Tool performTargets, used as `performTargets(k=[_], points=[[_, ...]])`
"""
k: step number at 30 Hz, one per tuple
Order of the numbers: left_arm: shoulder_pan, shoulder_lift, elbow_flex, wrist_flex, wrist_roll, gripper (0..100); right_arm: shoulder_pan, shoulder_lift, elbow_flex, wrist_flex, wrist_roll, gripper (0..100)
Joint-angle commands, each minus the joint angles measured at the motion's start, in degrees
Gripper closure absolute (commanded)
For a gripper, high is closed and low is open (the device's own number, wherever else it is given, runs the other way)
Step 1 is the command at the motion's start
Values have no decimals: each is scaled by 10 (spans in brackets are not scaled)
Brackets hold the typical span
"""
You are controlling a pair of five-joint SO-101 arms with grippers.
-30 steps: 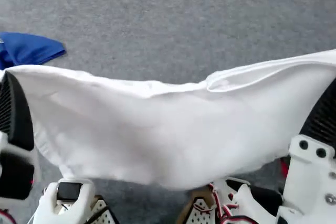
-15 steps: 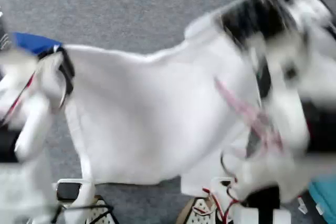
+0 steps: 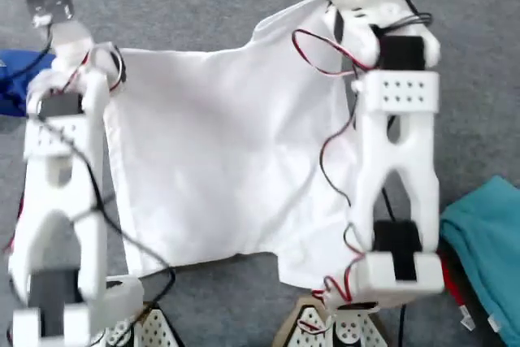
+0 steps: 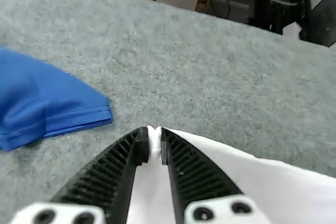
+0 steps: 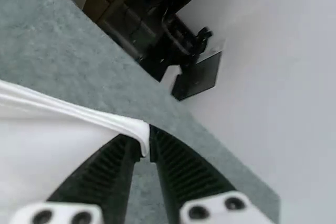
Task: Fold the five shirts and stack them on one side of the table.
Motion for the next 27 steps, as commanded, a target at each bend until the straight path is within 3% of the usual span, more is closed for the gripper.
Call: performTargets(k=[1,8,13,22,27], points=[[-7,109,-167,27,-4,981,-13,55,-69,-22,-25,994],[-7,278,-445,162,7,981,-10,222,-257,-16,-69,994],[-24,356,-566,250,8,981,4,282,-402,104,-104,994],[-30,371,-629,384,3,981,0,290,-568,378,-68,994],[8,363,-615,477,1,981,-2,287,-575,498,-31,994]])
